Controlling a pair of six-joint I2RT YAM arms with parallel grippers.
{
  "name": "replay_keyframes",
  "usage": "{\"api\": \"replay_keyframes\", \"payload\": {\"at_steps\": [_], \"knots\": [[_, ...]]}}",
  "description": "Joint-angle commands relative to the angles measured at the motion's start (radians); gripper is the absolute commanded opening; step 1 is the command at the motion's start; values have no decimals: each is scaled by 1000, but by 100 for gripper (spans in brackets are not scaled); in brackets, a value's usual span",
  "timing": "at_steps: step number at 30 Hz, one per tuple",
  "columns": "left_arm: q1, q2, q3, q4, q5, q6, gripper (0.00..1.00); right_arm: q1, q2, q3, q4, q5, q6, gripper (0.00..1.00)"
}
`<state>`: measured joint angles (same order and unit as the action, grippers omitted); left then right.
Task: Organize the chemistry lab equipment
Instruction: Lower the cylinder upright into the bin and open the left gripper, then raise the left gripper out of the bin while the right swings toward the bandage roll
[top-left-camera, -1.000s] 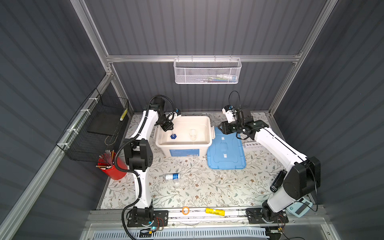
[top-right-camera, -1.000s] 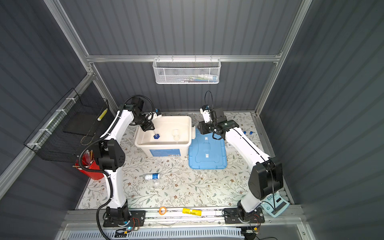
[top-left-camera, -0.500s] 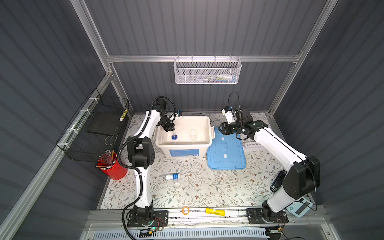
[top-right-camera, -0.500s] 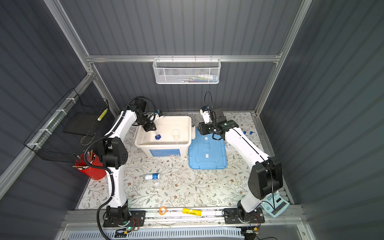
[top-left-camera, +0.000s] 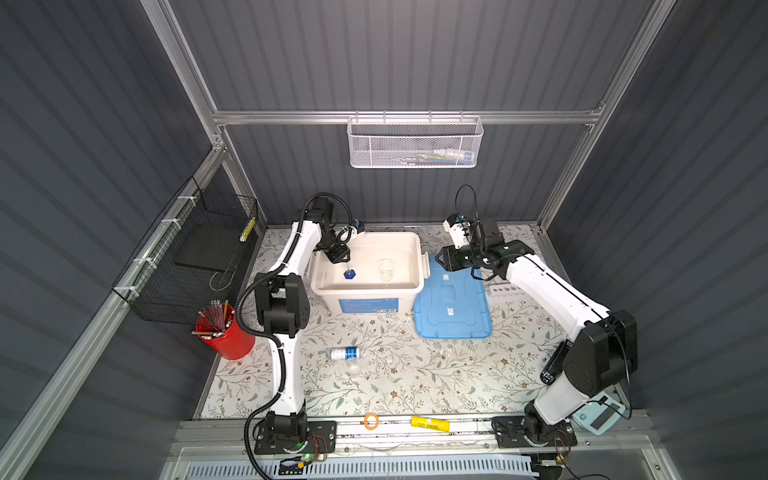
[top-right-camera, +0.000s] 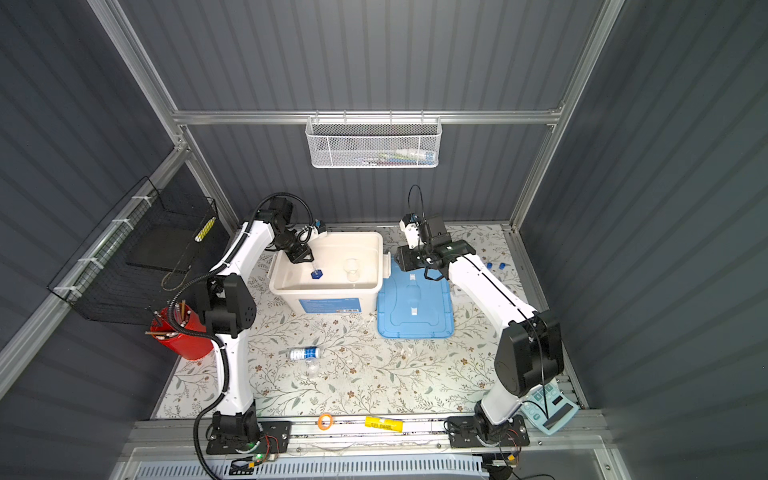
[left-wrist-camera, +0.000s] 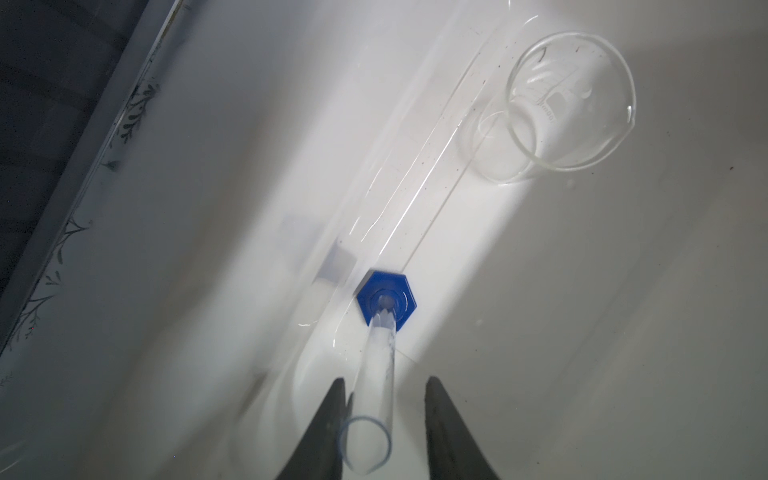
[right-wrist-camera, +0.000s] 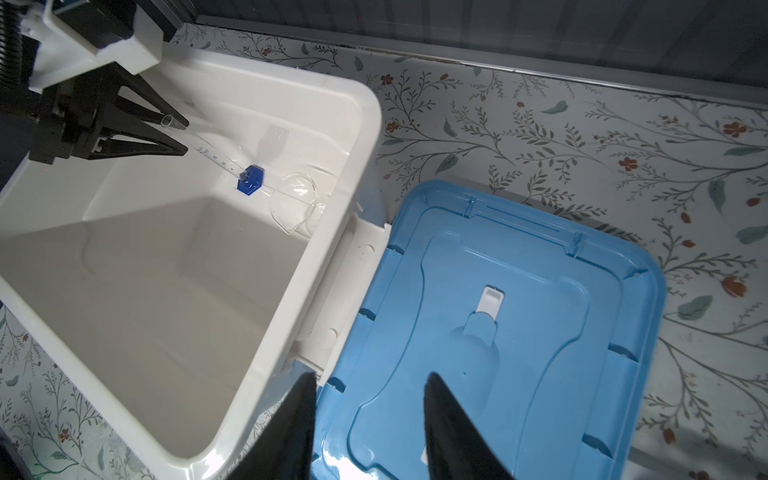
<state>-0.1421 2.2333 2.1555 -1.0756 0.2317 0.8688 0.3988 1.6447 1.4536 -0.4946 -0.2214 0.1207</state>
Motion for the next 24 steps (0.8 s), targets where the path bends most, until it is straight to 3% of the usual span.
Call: {"api": "replay_keyframes", "payload": {"at_steps": [1,24], "knots": [[3,8,29,-9,4,10,35,-5,10,22,-7,-9,4,45],[1,-113,63,5,10,22,47,-5,1,39,-8,-18,12,45]]}}
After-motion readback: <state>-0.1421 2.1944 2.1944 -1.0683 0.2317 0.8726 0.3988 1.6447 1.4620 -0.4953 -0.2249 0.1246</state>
